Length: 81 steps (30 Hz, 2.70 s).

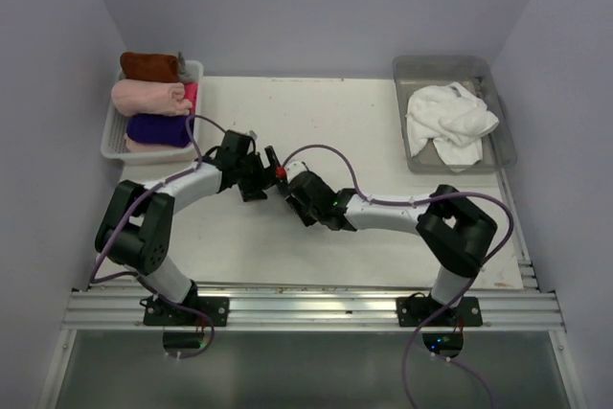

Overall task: Roll the towels
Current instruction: Roll the towel

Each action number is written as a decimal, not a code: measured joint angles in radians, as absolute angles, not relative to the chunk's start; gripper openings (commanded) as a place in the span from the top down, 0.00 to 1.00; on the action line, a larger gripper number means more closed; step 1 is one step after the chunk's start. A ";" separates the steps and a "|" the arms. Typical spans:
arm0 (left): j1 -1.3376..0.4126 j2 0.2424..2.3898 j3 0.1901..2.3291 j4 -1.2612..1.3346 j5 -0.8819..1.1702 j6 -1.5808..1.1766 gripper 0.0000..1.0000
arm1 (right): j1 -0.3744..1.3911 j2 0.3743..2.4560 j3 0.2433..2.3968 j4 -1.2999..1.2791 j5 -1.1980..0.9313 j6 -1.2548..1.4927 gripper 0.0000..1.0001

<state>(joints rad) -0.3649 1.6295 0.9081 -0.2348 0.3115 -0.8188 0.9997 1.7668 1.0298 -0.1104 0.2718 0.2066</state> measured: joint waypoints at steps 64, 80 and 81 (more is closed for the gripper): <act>-0.376 1.703 0.868 -0.174 0.390 -0.836 0.45 | 1.161 1.893 1.150 -0.231 0.552 0.077 0.83; -0.376 1.667 0.886 -0.195 0.395 -0.846 0.09 | 0.905 1.634 0.922 -0.001 0.100 0.263 1.00; -0.376 1.667 0.886 -0.192 0.399 -0.846 0.09 | 0.894 1.629 0.908 0.020 0.063 0.284 1.00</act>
<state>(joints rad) -0.3763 1.6669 0.8864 -0.1925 0.3988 -0.8459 0.8944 1.6287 0.9081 0.0200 0.0631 0.2844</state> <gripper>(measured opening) 0.909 0.092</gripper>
